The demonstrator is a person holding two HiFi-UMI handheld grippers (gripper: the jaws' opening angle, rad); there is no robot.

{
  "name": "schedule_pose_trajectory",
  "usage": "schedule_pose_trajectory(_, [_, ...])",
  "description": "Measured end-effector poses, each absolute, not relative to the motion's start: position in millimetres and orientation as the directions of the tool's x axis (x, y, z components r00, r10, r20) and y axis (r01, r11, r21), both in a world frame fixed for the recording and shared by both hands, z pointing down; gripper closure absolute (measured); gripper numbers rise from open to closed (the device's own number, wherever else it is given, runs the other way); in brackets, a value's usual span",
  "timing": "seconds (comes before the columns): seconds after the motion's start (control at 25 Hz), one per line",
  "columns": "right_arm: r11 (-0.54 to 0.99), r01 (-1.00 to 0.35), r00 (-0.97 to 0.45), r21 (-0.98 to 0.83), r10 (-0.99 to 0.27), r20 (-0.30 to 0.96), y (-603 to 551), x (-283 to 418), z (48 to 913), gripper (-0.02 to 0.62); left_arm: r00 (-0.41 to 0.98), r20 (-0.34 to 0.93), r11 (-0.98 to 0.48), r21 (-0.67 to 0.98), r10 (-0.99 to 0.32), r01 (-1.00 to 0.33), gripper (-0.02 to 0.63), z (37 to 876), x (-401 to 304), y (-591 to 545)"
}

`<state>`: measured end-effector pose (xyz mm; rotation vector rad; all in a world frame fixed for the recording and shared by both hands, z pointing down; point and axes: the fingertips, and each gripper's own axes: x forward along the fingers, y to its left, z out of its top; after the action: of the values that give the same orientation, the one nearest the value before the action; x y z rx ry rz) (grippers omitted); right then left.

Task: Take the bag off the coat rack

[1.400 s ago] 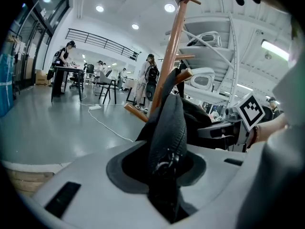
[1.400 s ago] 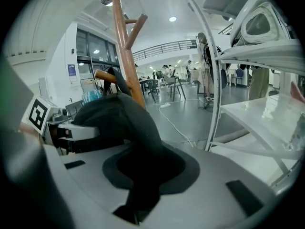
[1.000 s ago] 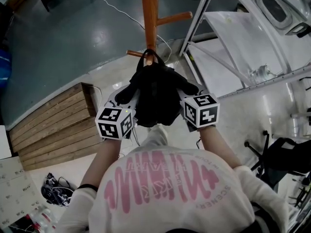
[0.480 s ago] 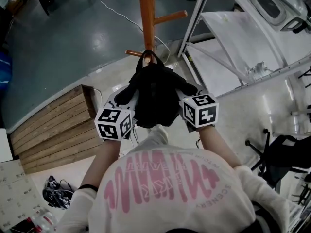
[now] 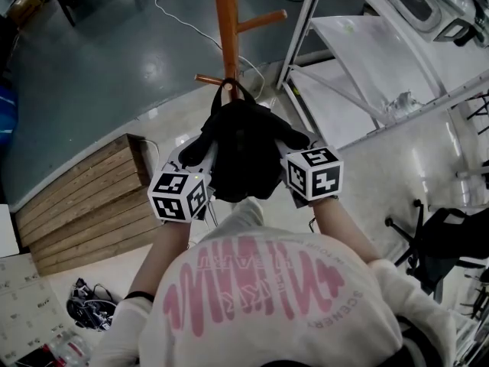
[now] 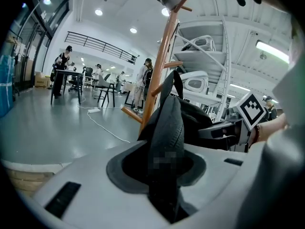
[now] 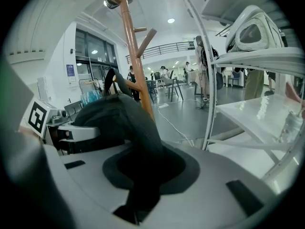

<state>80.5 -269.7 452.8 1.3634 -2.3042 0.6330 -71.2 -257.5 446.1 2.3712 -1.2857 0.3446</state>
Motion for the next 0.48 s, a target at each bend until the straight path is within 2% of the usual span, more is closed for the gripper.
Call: schedule_pose_trajectory(0.48, [0.434,-0.881,-0.462,-0.187,-0.711,0.529,-251.3,79.6,448.6,0.515,0.538,0.386,-0.484,0.236,-0.749,-0.843,0.51,441.0,-71.8,-240.0])
